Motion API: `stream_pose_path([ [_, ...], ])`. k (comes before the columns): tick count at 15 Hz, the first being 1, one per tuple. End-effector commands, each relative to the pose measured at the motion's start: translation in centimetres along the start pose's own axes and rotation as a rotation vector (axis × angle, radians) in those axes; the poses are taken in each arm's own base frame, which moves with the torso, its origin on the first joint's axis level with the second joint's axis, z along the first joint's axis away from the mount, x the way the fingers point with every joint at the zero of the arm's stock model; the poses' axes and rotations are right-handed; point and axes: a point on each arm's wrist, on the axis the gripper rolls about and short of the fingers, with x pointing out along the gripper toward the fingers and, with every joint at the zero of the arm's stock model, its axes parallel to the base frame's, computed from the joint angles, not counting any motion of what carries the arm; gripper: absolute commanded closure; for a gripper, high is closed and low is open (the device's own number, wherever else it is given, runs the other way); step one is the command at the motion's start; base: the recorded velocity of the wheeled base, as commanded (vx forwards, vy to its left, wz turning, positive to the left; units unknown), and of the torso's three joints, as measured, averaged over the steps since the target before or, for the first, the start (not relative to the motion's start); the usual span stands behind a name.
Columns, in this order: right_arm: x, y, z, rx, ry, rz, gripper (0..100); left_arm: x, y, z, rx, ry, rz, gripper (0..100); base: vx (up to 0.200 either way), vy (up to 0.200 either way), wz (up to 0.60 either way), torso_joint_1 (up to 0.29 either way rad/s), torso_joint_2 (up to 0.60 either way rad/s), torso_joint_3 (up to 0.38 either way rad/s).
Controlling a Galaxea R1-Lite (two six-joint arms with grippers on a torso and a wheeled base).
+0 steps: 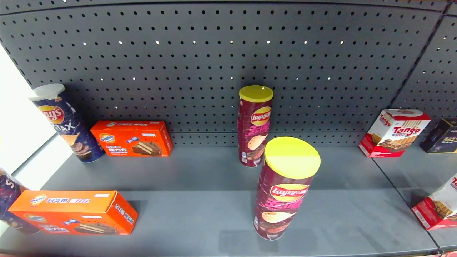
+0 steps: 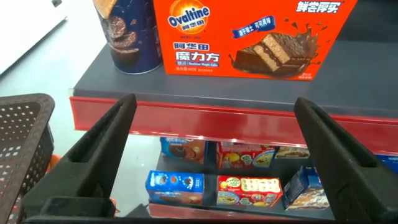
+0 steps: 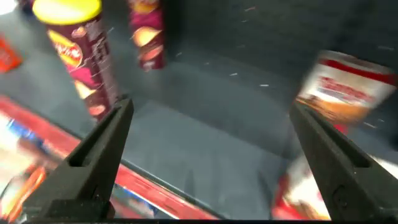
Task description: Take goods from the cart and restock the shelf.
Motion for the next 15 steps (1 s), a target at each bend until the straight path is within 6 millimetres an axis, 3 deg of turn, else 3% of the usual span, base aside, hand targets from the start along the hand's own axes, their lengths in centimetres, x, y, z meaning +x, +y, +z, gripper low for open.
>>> stream_pose_path([
  [1, 5.9, -0.6, -0.5, 0.011, 0.109, 0.127, 0, 0.0, 0.0, 0.0, -0.001, 0.001, 0.001, 0, 0.000, 0.000, 0.00, 0.000, 0.00, 0.000],
  [3, 8.5, -0.6, -0.9, 0.012, 0.127, 0.169, 0, 0.0, 0.0, 0.0, -0.004, 0.001, 0.001, 0, 0.000, 0.000, 0.00, 0.000, 0.00, 0.000],
  [7, 11.5, 0.3, -2.4, 0.019, 0.203, 0.249, 0, 0.0, 0.0, 0.0, -0.004, 0.001, 0.001, 0, 0.000, 0.000, 0.00, 0.000, 0.00, 0.000],
  [15, 14.1, 1.6, -3.8, -0.002, 0.297, 0.300, 0, 0.0, 0.0, 0.0, -0.001, 0.001, 0.001, 0, 0.000, 0.000, 0.00, 0.000, 0.00, 0.000],
])
